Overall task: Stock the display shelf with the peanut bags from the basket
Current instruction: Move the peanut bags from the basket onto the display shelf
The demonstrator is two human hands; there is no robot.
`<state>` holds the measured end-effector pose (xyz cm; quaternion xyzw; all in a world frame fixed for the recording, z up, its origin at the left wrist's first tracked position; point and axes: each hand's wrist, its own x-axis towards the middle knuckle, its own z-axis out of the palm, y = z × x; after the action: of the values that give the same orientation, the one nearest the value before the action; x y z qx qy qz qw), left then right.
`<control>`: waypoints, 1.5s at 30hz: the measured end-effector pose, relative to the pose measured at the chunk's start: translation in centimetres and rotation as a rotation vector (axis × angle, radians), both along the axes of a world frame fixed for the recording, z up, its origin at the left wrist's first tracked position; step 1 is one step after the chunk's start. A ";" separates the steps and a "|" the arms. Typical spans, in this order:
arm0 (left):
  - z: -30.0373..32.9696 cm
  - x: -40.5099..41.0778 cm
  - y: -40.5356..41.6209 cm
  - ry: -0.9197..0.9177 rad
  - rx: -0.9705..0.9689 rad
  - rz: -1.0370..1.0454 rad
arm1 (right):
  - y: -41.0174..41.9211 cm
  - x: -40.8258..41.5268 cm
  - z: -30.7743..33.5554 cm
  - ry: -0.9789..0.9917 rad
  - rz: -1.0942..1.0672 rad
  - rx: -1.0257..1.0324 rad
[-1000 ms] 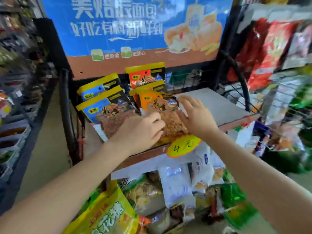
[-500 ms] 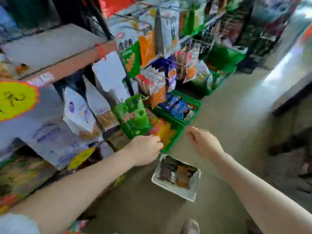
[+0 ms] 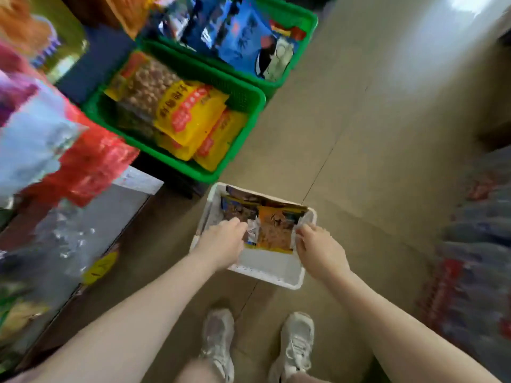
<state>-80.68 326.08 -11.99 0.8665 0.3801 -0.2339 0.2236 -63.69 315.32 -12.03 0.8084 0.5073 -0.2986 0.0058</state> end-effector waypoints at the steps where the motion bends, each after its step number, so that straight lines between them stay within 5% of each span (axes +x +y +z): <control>1: -3.8 0.4 0.4 0.018 0.020 -0.019 | 0.6 0.3 -3.5 -0.021 0.023 0.021; 7: -22.0 1.4 3.7 0.043 0.197 -0.047 | 4.8 1.2 -20.7 -0.135 0.283 0.191; 16: -30.9 1.0 6.5 -0.138 0.616 -0.271 | 5.3 0.3 -29.1 -0.246 0.148 0.228; 21: -32.1 2.0 6.0 -0.114 0.593 -0.196 | 2.8 -0.3 -29.4 -0.137 0.120 0.009; 29: -33.6 -0.4 5.9 0.175 0.277 -0.300 | 4.7 1.1 -27.2 -0.114 0.157 0.134; 35: -23.3 -2.1 5.1 -0.119 0.426 -0.576 | 5.1 2.7 -18.3 -0.080 0.269 0.168; 41: -5.2 -2.8 4.0 -0.142 0.451 -0.400 | 5.2 4.3 0.0 -0.143 0.299 0.171; 45: 11.5 -5.0 2.9 -0.202 0.532 -0.270 | 6.0 3.6 15.8 -0.230 0.386 0.390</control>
<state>-85.66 329.01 -0.50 0.9561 0.2851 -0.0668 -0.0075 -60.04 321.36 3.78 0.7115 0.6953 -0.0955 -0.0355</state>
